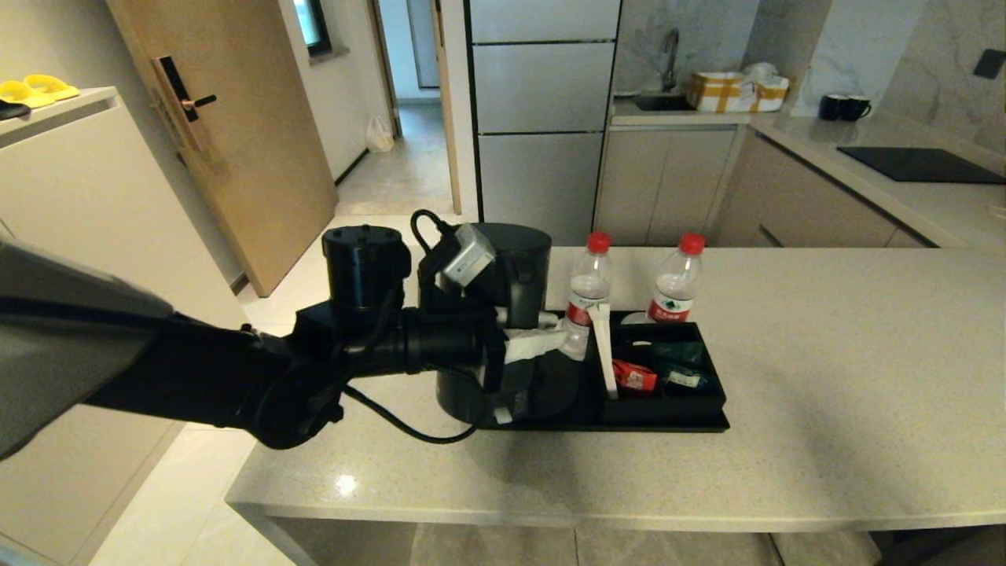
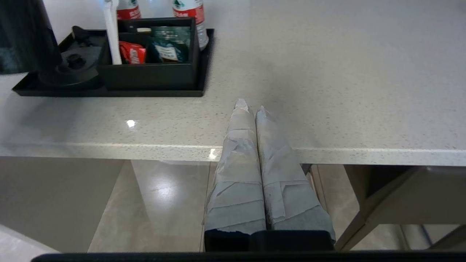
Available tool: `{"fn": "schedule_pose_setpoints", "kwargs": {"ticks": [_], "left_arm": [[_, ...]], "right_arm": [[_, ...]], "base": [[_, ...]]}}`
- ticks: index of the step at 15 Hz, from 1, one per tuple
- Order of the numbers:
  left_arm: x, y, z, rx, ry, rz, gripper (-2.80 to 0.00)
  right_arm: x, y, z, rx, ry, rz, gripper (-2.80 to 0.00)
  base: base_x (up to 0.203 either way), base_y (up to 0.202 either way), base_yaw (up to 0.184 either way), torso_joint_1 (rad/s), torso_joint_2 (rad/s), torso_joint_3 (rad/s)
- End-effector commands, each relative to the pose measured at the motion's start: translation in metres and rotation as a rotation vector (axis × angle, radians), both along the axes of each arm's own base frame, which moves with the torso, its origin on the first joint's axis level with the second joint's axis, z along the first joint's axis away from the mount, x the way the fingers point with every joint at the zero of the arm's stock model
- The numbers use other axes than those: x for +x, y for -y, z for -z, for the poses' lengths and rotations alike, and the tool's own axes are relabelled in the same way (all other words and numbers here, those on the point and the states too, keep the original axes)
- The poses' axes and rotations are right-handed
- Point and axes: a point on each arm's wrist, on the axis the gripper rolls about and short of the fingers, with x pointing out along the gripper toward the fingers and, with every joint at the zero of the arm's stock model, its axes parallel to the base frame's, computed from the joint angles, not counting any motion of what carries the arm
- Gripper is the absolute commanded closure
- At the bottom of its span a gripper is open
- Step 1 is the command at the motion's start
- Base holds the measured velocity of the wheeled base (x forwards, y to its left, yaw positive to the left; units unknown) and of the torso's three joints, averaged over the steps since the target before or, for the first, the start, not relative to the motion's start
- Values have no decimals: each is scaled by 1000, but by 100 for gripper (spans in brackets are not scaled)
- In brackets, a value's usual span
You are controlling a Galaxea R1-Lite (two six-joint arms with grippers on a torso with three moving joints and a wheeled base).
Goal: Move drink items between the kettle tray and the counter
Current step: Return the kettle to its original position
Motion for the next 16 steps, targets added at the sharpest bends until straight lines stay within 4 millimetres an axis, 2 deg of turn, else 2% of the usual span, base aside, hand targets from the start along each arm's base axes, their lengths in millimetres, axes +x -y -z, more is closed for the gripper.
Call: {"fn": "schedule_pose_setpoints", "kwargs": {"ticks": [1,5,12,16], "left_arm": [[15,11,7,7,-8,11,0],[34,24,2,17,10,19,0],[53,39,18,42,1,33,0],[44,41,30,62,-31,50,0]], "right_arm": [[0,0,0,0,1,-1,0],[0,0,0,0,-1,-1,0],[0,0,0,0,1,-1,0],[0,0,0,0,-1,-1,0]], "base": [[0,0,0,0,0,0],[0,0,0,0,0,0],[0,0,0,0,0,0],[0,0,0,0,0,0]]}}
